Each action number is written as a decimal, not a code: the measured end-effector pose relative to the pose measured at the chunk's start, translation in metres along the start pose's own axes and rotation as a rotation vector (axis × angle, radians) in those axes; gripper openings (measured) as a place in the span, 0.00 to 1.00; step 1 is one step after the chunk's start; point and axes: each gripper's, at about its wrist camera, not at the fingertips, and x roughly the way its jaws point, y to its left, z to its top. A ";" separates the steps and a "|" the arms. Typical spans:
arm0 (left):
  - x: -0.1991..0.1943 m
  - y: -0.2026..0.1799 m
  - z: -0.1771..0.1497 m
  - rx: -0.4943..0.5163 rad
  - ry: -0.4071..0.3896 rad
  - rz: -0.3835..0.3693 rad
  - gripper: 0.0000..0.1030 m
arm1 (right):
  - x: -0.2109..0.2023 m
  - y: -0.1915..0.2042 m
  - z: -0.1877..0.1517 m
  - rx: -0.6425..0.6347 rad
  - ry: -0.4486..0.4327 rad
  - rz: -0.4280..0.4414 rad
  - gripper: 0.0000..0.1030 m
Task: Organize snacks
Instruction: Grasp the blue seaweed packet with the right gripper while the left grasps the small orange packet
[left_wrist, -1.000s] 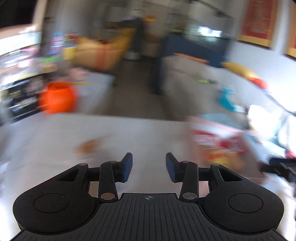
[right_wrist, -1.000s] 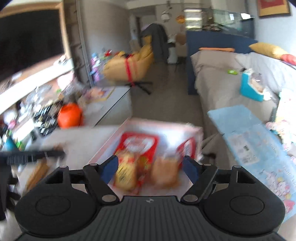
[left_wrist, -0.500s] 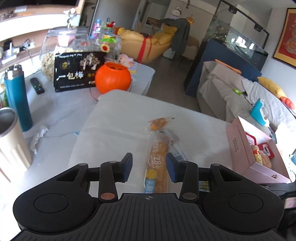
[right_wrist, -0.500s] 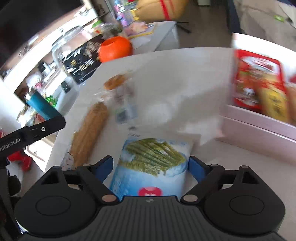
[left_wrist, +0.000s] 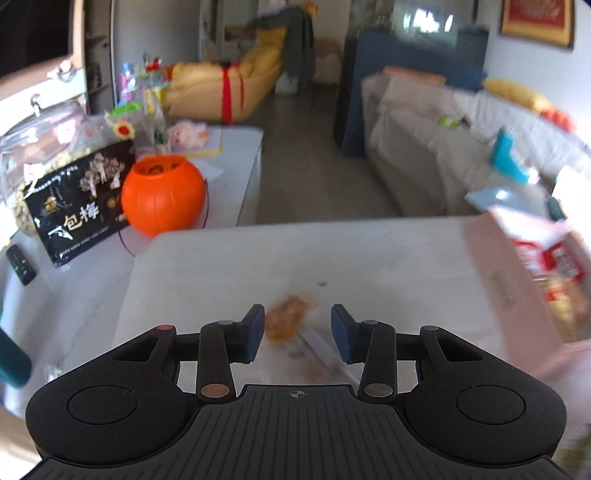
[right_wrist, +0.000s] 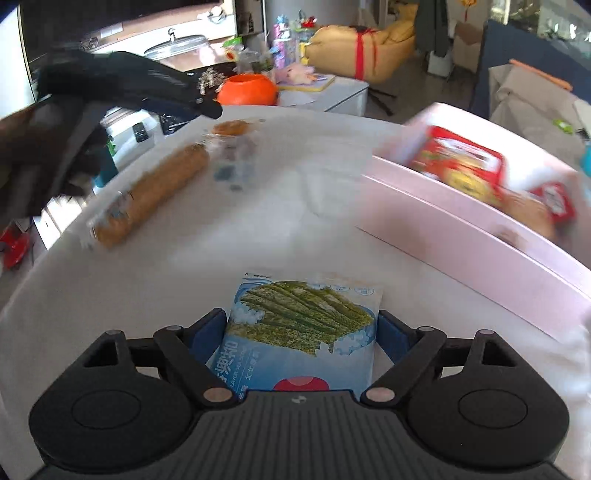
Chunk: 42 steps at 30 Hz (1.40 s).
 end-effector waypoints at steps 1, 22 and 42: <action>0.013 0.001 0.004 -0.004 0.040 0.014 0.42 | -0.007 -0.008 -0.008 0.007 -0.011 -0.011 0.85; -0.100 -0.094 -0.121 0.017 0.118 -0.369 0.23 | -0.009 -0.041 -0.040 0.088 -0.089 -0.083 0.95; -0.104 -0.112 -0.151 -0.015 0.140 -0.339 0.26 | -0.052 -0.028 -0.058 0.049 -0.030 -0.043 0.96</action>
